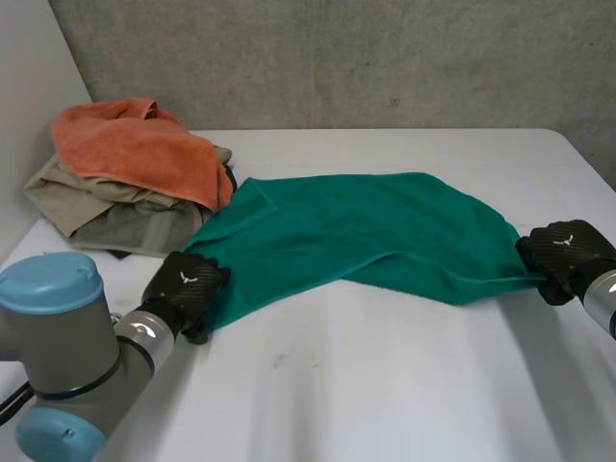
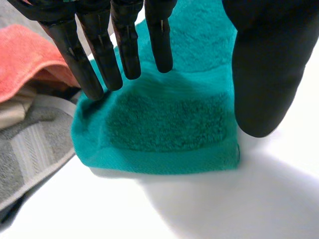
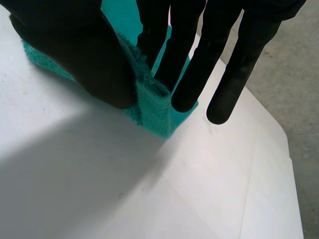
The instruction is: Fold the laundry.
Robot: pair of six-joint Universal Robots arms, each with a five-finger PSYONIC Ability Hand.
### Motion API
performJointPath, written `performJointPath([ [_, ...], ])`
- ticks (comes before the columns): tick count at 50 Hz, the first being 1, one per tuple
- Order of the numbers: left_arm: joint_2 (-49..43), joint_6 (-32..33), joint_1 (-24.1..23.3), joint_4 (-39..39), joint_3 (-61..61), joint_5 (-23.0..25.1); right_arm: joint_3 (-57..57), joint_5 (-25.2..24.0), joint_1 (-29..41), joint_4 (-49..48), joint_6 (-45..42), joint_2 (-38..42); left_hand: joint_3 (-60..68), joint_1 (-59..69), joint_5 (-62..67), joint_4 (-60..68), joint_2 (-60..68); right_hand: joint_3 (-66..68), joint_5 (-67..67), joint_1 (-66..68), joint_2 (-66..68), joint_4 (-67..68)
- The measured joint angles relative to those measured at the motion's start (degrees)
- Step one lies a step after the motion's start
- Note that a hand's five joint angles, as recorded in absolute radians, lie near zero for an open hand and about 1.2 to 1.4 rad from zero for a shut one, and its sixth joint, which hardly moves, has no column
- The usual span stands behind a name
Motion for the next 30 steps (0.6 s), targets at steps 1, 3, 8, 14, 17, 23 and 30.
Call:
performJointPath([
  [1,-0.53,0.0,0.06,0.06,0.35,0.03,0.01,-0.01,-0.04,-0.02,0.03,0.07,0.0,0.0,0.0,0.0,0.0,0.0,0.0,0.0,0.0,0.0],
  [3,-1.56,0.02,0.17,0.12,1.08,0.06,0.07,-0.05,-0.09,-0.06,0.09,0.18,0.0,0.0,0.0,0.0,0.0,0.0,0.0,0.0,0.0,0.0],
  [8,-3.75,0.09,0.31,0.24,2.97,0.04,0.23,-0.11,-0.06,-0.13,0.17,0.43,0.02,0.26,0.27,0.16,0.07,0.0,0.0,0.0,0.0,0.01],
  [14,-5.02,0.15,0.42,0.65,4.6,-0.01,0.3,-0.09,0.06,-0.2,0.15,0.73,4.69,6.38,4.6,5.63,4.85,0.0,0.0,0.0,0.0,0.01],
  [17,-5.61,0.2,0.62,0.84,5.49,-0.03,0.35,-0.08,0.11,-0.22,0.14,0.8,5.96,7.49,5.12,6.88,6.13,0.0,0.0,0.0,0.0,0.01],
  [23,-7.15,0.5,0.93,0.96,7.38,-0.1,0.46,-0.07,0.14,-0.23,0.13,0.83,10.35,11.77,8.01,10.96,10.43,0.0,0.0,0.0,0.0,0.01],
  [30,-8.02,0.66,1.1,0.96,9.82,-0.14,0.53,-0.07,0.15,-0.23,0.13,0.83,14.94,16.36,15.0,15.57,15.01,0.0,0.0,0.0,0.0,0.01],
])
